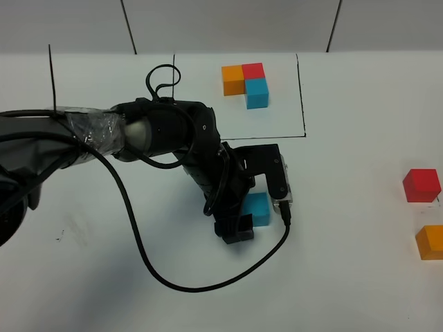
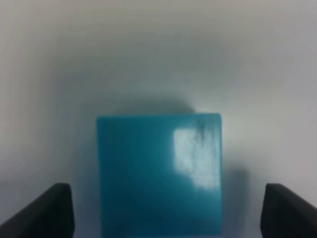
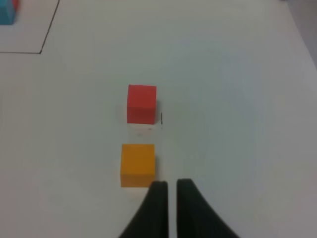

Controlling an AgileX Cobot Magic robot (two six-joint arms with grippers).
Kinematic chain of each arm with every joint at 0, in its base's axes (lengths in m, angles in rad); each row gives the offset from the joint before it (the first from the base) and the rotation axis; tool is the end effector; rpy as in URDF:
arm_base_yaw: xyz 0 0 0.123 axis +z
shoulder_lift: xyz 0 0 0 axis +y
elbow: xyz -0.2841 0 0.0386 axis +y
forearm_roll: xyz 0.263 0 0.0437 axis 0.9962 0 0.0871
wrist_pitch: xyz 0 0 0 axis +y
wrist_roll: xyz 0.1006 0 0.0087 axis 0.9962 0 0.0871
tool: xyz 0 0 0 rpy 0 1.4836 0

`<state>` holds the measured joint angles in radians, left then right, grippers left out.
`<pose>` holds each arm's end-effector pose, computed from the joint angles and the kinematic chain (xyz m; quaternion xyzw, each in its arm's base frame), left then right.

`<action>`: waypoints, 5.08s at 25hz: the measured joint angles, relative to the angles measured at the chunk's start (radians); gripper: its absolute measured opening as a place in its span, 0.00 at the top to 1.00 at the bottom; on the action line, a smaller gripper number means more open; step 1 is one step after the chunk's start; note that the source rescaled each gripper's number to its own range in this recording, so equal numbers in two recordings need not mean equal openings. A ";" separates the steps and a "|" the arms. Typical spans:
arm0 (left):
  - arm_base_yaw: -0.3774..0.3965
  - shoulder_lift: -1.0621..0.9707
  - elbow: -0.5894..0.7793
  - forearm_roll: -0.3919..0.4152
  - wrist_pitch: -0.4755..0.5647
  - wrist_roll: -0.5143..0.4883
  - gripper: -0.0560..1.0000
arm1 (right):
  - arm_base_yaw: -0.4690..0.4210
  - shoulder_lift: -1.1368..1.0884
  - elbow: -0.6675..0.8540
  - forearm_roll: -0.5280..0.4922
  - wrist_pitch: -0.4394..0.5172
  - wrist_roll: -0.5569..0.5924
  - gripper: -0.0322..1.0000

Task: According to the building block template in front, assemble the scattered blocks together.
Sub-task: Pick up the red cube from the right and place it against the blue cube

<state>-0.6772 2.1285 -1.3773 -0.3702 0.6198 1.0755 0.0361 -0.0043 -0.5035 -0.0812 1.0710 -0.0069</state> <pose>0.3265 -0.2898 0.1023 0.6624 0.7247 -0.0969 0.1630 0.0141 -0.0067 0.2803 -0.0164 0.8530 -0.0329 0.5206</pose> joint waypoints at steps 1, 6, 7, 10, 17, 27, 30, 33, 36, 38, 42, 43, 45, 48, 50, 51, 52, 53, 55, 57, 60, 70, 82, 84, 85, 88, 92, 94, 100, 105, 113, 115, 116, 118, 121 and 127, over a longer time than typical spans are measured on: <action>0.000 -0.013 0.000 0.006 0.000 -0.006 0.10 | 0.000 0.000 0.000 0.000 0.000 0.000 0.97; 0.000 -0.088 0.000 0.021 0.014 -0.026 0.10 | 0.000 0.000 0.000 0.000 0.000 0.000 0.97; 0.000 -0.104 0.000 0.029 0.017 -0.033 0.10 | 0.000 0.000 0.000 0.000 0.000 0.000 0.97; 0.000 -0.154 0.001 0.042 0.027 -0.043 0.11 | 0.000 0.000 0.000 0.000 0.000 0.001 0.97; 0.000 -0.246 0.001 0.083 0.073 -0.043 0.54 | 0.000 0.000 0.000 0.000 0.000 0.001 0.97; 0.000 -0.271 0.001 0.084 0.114 -0.282 0.95 | 0.000 0.000 0.000 0.000 0.000 0.000 0.97; 0.000 -0.273 0.001 0.084 0.107 -0.508 0.95 | 0.000 0.000 0.000 0.000 0.000 0.000 0.97; 0.000 -0.274 0.001 0.084 0.102 -0.814 0.95 | 0.000 0.000 0.000 0.000 0.000 0.000 0.97; 0.000 -0.274 0.001 0.085 0.081 -1.092 0.95 | 0.000 0.000 0.000 0.000 0.000 0.000 0.97; 0.000 -0.274 0.001 0.098 0.051 -1.184 0.95 | 0.000 0.000 0.000 0.000 0.000 0.001 0.97; 0.000 -0.274 0.001 0.190 0.018 -1.209 0.95 | 0.000 0.000 0.000 0.000 0.000 0.001 0.97; 0.001 -0.274 0.001 0.219 0.018 -1.211 0.95 | 0.000 0.000 0.000 0.000 0.000 0.001 0.97; 0.007 -0.274 0.001 0.270 0.018 -1.218 0.95 | 0.000 0.000 0.000 0.000 0.000 0.001 0.97; 0.037 -0.274 0.001 0.314 0.018 -1.231 0.95 | 0.000 0.000 0.000 0.000 0.000 0.001 0.97; 0.068 -0.274 0.001 0.323 0.021 -1.234 0.95 | 0.000 0.000 0.000 0.000 0.000 0.001 0.97; 0.082 -0.274 0.001 0.325 0.027 -1.236 0.95 | 0.000 0.000 0.000 0.000 0.000 0.001 0.97; 0.097 -0.274 0.001 0.333 0.037 -1.236 0.95 | 0.000 0.000 0.000 0.000 0.000 0.001 0.97; 0.111 -0.276 0.001 0.345 0.052 -1.236 0.95 | 0.000 0.000 0.000 0.000 0.000 0.001 0.97; 0.136 -0.285 0.001 0.370 0.082 -1.237 0.95 | 0.000 0.000 0.000 0.000 0.000 0.001 0.97; 0.163 -0.302 0.002 0.394 0.115 -1.237 0.95 | 0.000 0.000 0.000 0.000 0.000 0.001 0.97; 0.206 -0.335 0.011 0.416 0.170 -1.237 0.95 | 0.000 0.000 0.000 0.000 0.000 0.001 0.97; 0.420 -0.569 0.240 0.452 0.198 -1.237 0.95 | 0.000 0.000 0.000 0.000 0.000 0.001 0.97; 0.676 -1.041 0.674 0.452 0.223 -1.240 0.95 | 0.000 0.000 0.000 0.000 0.000 0.001 0.97; 0.699 -1.118 0.715 0.452 0.270 -1.240 0.95 | 0.000 0.000 0.000 0.000 0.000 0.001 0.97; 0.705 -1.158 0.726 0.452 0.296 -1.240 0.95 | 0.000 0.000 0.000 0.000 0.000 0.001 0.97; 0.708 -1.266 0.758 0.451 0.357 -1.241 0.95 | 0.000 0.000 0.000 0.000 0.000 0.001 0.97; 0.709 -1.402 0.816 0.451 0.397 -1.249 0.95 | 0.000 0.000 0.000 0.000 0.000 0.001 0.97; 0.709 -1.460 0.844 0.451 0.426 -1.259 0.95 | 0.000 0.000 0.000 0.000 0.000 0.001 0.97; 0.710 -1.583 0.864 0.452 0.462 -1.271 0.95 | 0.000 0.000 0.000 0.000 0.000 0.001 0.97; 0.710 -1.693 0.864 0.449 0.462 -1.268 0.95 | 0.000 0.000 0.000 0.000 0.000 0.001 0.97; 0.710 -1.891 0.864 0.424 0.462 -1.232 0.95 | 0.000 0.000 0.000 0.000 0.000 0.000 0.97; 0.710 -1.927 0.864 0.424 0.462 -1.230 0.95 | 0.000 0.000 0.000 0.000 0.000 0.000 0.97; 0.710 -1.941 0.864 0.423 0.463 -1.227 0.95 | 0.000 0.000 0.000 0.000 0.000 0.000 0.97; 0.710 -1.972 0.864 0.414 0.463 -1.216 0.95 | 0.000 0.000 0.000 0.000 0.000 0.000 0.97; 0.710 -2.013 0.865 0.400 0.463 -1.197 0.95 | 0.000 0.000 0.000 0.000 0.000 0.001 0.97; 0.710 -2.079 0.867 0.394 0.463 -1.174 0.95 | 0.000 0.000 0.000 0.000 0.000 0.001 0.97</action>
<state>0.0327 0.0495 -0.5099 0.0234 1.0831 -0.0989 0.0361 -0.0043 -0.5035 -0.0812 1.0710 -0.0062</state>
